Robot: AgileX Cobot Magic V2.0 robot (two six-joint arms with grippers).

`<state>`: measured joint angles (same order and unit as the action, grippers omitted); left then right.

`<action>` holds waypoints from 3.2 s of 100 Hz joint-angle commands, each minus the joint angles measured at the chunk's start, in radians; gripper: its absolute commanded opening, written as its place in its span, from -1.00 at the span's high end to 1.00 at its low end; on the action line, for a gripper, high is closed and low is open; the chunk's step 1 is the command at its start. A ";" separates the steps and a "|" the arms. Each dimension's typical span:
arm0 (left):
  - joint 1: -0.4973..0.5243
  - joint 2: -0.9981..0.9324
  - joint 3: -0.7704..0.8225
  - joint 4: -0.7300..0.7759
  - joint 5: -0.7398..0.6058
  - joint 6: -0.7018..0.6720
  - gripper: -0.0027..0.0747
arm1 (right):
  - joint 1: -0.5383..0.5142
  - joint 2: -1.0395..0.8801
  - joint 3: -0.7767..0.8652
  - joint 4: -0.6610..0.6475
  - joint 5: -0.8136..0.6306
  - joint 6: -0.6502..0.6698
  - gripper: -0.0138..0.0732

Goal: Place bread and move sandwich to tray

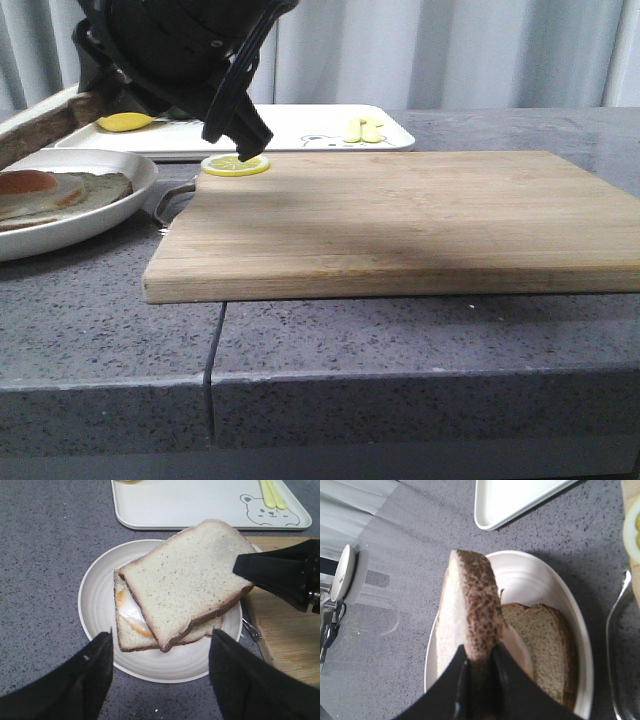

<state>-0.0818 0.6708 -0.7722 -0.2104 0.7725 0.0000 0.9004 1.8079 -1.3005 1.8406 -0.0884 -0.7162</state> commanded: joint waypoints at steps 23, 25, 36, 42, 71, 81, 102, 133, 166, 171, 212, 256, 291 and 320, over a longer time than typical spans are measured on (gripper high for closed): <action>-0.005 0.004 -0.034 -0.019 -0.059 0.000 -0.07 | 0.001 -0.021 -0.036 0.030 0.020 -0.040 0.82; -0.005 0.004 -0.034 -0.019 -0.059 0.000 -0.07 | 0.001 -0.019 -0.036 0.030 0.020 -0.040 0.82; -0.005 0.004 -0.034 -0.019 -0.059 0.000 -0.07 | 0.001 -0.017 -0.034 0.030 0.016 -0.049 0.81; -0.005 0.004 -0.034 -0.019 -0.059 0.000 -0.07 | 0.001 -0.017 -0.034 0.030 0.015 -0.065 0.80; -0.005 0.004 -0.034 -0.019 -0.059 0.000 -0.07 | 0.001 -0.017 -0.034 0.030 -0.010 -0.117 0.13; -0.005 0.004 -0.034 -0.019 -0.059 0.000 -0.07 | 0.001 -0.017 -0.034 0.030 -0.013 -0.117 -0.09; -0.005 0.004 -0.034 -0.019 -0.059 0.000 -0.07 | 0.000 -0.017 -0.034 0.030 -0.047 -0.162 -0.21; -0.005 0.004 -0.034 -0.019 -0.059 0.000 -0.07 | 0.000 -0.017 -0.034 0.030 -0.065 -0.162 -0.21; -0.005 0.004 -0.034 -0.019 -0.059 0.000 -0.07 | -0.037 -0.139 -0.033 -0.097 -0.125 -0.255 -0.21; -0.005 0.004 -0.034 -0.019 -0.059 0.000 -0.07 | -0.052 -0.174 -0.032 -0.122 -0.139 -0.292 -0.21; -0.005 0.004 -0.034 -0.019 -0.059 0.000 -0.07 | -0.303 -0.555 0.171 -0.124 -0.168 -0.611 -0.21; -0.005 0.004 -0.034 -0.019 -0.059 0.000 -0.07 | -0.534 -0.975 0.550 -0.585 -0.161 -0.378 -0.21; -0.005 0.004 -0.034 -0.019 -0.059 0.000 -0.07 | -0.728 -1.161 0.697 -1.343 0.078 0.246 -0.21; -0.005 0.004 -0.034 -0.019 -0.059 0.000 -0.07 | -0.845 -1.232 0.697 -1.829 0.298 0.679 -0.21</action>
<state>-0.0818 0.6708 -0.7722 -0.2104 0.7725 0.0000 0.0724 0.6040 -0.5782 0.1458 0.2303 -0.1651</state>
